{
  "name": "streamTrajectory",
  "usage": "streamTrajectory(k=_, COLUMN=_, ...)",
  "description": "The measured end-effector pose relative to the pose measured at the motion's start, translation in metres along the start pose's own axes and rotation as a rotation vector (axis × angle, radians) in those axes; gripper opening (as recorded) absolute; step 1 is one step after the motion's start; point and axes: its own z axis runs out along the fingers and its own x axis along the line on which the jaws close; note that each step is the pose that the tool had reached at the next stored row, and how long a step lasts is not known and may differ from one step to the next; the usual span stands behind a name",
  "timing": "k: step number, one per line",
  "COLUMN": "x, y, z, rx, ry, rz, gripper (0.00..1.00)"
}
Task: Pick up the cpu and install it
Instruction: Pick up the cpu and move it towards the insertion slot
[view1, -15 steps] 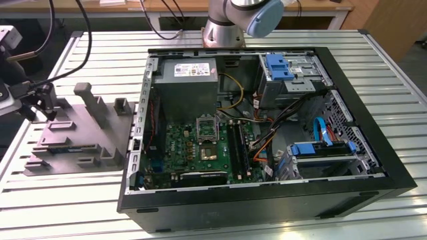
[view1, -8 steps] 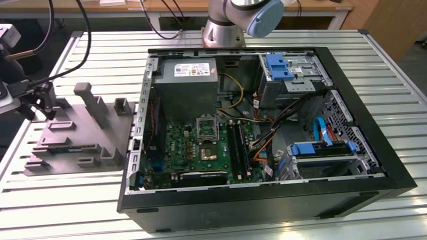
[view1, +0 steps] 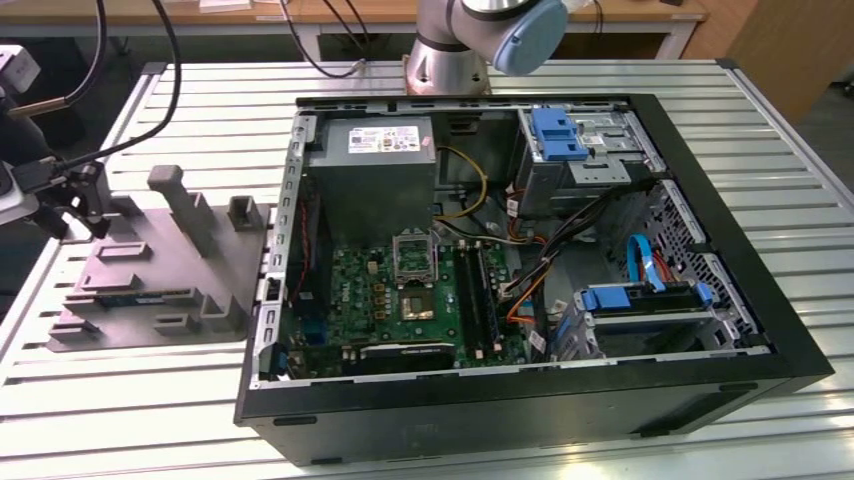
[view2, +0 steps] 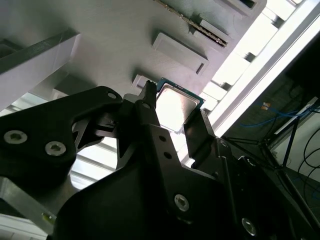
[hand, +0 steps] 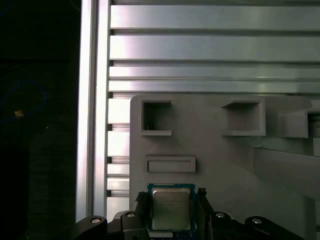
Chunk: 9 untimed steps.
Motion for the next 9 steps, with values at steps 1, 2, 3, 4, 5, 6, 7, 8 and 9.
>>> streamTrajectory(k=1, x=0.0, y=0.0, z=-0.0004, rx=0.0, ry=0.0, rz=0.0, gripper=0.47)
streamTrajectory(k=2, x=0.0, y=0.0, z=-0.0008, rx=0.0, ry=0.0, rz=0.0, gripper=0.47)
streamTrajectory(k=3, x=0.0, y=0.0001, z=-0.0012, rx=0.0, ry=0.0, rz=0.0, gripper=0.47)
streamTrajectory(k=4, x=0.0, y=0.0001, z=-0.0016, rx=0.0, ry=-0.0001, rz=0.0, gripper=0.47)
streamTrajectory(k=5, x=0.0, y=0.0001, z=-0.002, rx=0.0, ry=0.0, rz=0.0, gripper=0.47)
streamTrajectory(k=6, x=0.0, y=0.0001, z=-0.0024, rx=0.0, ry=0.0, rz=0.0, gripper=0.47)
streamTrajectory(k=7, x=0.0, y=0.0002, z=-0.0027, rx=-0.0001, ry=-0.0001, rz=0.0, gripper=0.47)
streamTrajectory(k=8, x=0.0, y=0.0002, z=-0.0032, rx=0.0, ry=0.0, rz=0.0, gripper=0.47)
streamTrajectory(k=9, x=0.0, y=0.0002, z=-0.0035, rx=0.0, ry=0.0, rz=0.0, gripper=0.47)
